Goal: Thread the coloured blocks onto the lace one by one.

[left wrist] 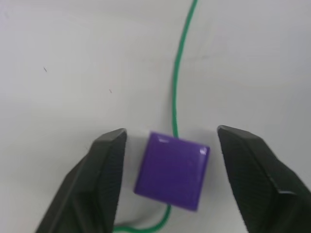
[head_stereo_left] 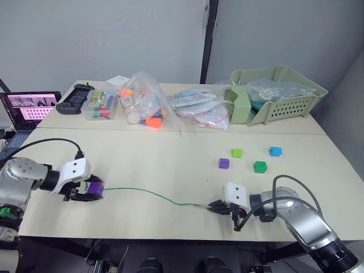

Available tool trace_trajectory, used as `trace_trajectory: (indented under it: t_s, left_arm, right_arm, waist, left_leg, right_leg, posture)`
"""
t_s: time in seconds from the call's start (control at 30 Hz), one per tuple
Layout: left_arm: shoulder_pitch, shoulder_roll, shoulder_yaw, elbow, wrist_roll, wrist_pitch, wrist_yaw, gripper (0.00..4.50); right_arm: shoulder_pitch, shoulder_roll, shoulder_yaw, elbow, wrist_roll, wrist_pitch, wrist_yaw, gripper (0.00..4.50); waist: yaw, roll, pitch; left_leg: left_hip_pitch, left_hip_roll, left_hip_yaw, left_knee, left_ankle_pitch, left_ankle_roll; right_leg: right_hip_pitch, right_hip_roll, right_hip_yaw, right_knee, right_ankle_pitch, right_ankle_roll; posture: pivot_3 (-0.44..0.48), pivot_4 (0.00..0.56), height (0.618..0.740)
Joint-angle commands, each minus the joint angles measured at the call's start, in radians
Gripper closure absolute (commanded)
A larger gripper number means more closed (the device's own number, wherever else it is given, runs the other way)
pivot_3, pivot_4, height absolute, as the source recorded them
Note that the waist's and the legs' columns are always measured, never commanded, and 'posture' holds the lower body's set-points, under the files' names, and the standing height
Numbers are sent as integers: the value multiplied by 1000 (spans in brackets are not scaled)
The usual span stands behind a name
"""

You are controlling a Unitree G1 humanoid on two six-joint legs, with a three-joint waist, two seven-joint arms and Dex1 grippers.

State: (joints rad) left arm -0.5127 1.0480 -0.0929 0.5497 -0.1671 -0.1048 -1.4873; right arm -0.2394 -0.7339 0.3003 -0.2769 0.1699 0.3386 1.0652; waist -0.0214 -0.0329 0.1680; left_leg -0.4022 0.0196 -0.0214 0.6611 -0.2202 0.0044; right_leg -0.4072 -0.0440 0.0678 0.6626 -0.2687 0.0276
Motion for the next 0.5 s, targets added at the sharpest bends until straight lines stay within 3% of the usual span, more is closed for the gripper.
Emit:
trace_trajectory:
  t_s: [0.03, 0.2, 0.3, 0.37, 0.5]
  left_arm:
    - [-24, 8, 35, -162, -69, 138, -30, 680]
    - [21, -66, -4, -521, -170, 413, 16, 680]
    - [55, -234, -106, -687, -158, 494, 152, 680]
    - [57, -344, -176, -710, -92, 499, 248, 680]
    - [41, -448, -273, -691, 5, 489, 334, 680]
  right_arm:
    - [-26, 6, -7, -25, 3, 5, 3, 4500]
    - [-58, 31, 17, -20, -8, 24, -3, 4500]
    - [-80, 57, 39, -11, -22, 35, -18, 4500]
    - [-84, 65, 48, -10, -29, 38, -23, 4500]
    - [-80, 74, 56, -20, -36, 52, -28, 4500]
  waist:
    - [1, 0, 0]
    - [4, 0, 0]
    - [4, 1, 0]
    - [9, 1, 0]
    - [5, 0, 0]
  left_leg:
    - [0, 0, 0, 0, 0, 0]
    - [-2, -1, -1, 0, 0, 0]
    - [-2, -1, -1, 0, 0, 0]
    - [-1, -2, -1, 0, 0, 0]
    - [-3, -2, -3, 3, 0, 0]
  right_leg:
    - [0, 0, 0, 0, 0, 0]
    - [-1, -1, 0, 0, 0, 0]
    - [-1, -1, 0, 0, 0, 0]
    - [0, -2, 1, 0, 0, 1]
    - [0, -1, 0, 1, 0, 1]
  posture:
    - [0, 150, 740]
    - [0, 150, 740]
    - [0, 150, 740]
    - [0, 150, 740]
    - [0, 150, 740]
